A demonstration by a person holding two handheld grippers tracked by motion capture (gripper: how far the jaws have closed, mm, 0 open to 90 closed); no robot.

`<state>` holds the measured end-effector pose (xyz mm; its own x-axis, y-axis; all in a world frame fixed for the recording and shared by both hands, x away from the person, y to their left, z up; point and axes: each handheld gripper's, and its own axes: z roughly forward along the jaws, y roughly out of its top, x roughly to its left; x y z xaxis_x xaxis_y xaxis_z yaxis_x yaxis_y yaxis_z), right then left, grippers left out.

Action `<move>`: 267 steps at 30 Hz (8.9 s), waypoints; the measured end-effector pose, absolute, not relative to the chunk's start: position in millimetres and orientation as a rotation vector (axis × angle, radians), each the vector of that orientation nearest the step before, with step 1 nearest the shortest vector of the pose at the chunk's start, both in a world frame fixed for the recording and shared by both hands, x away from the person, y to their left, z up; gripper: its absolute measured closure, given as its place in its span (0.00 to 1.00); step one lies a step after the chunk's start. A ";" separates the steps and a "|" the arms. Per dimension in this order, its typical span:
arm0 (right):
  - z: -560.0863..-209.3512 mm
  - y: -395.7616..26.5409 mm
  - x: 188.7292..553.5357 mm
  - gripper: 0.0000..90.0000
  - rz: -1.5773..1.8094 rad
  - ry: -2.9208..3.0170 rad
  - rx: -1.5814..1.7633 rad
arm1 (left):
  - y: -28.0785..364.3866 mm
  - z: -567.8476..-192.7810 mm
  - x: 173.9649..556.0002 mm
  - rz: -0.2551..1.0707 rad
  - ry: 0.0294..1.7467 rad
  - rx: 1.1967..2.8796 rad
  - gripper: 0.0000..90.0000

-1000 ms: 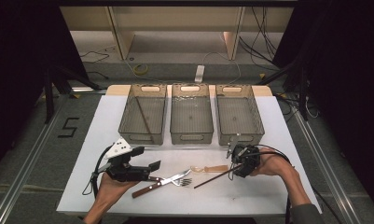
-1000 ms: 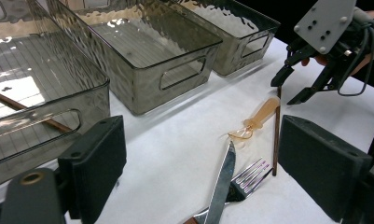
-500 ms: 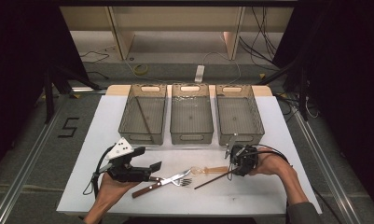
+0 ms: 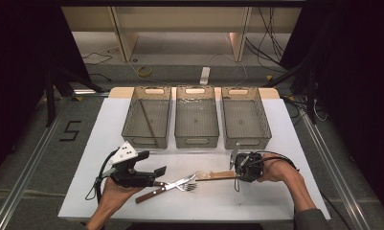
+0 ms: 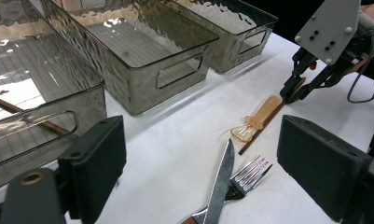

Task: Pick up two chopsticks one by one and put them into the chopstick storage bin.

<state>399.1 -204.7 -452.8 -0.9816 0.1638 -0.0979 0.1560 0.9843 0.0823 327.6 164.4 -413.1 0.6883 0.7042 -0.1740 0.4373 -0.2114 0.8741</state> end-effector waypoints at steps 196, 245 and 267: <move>-414.9 -202.6 362.0 0.24 1.046 2.645 0.810 | 218.3 -326.4 489.4 0.102 1.289 1.706 0.94; -420.9 -198.2 357.8 0.25 1.032 2.691 0.777 | 195.4 -383.1 520.0 0.048 1.450 1.826 0.92; -418.0 -199.5 357.0 0.25 1.066 2.688 0.771 | 180.9 -370.1 500.4 0.129 1.368 1.799 0.29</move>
